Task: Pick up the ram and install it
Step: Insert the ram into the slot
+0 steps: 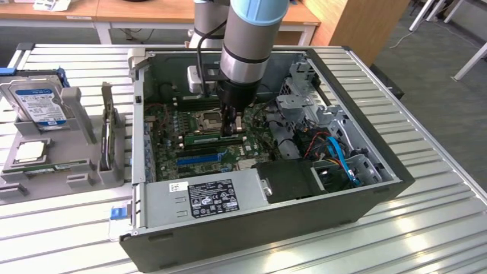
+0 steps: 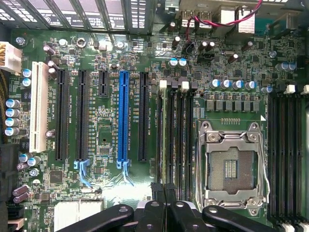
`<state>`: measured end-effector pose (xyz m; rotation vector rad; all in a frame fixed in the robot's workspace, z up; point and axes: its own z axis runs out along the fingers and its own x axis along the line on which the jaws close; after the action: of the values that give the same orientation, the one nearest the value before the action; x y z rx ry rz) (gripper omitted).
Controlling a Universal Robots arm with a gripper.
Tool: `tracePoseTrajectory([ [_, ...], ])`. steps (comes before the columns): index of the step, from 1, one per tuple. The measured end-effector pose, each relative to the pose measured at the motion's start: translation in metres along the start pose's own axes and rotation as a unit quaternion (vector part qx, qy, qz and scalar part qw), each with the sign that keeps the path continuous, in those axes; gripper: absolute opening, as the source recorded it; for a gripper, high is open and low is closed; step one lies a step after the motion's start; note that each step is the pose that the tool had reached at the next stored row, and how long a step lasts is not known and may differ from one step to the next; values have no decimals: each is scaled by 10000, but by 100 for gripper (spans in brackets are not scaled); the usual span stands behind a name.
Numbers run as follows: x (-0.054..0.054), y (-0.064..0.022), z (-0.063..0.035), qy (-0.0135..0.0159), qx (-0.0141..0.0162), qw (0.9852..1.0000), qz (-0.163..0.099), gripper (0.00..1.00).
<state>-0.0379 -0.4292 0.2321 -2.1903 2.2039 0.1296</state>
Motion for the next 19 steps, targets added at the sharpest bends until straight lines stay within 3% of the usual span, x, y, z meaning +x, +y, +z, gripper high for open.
tracePoseTrajectory([
  [19,6,-3,65,-1,2,10000,0,12],
])
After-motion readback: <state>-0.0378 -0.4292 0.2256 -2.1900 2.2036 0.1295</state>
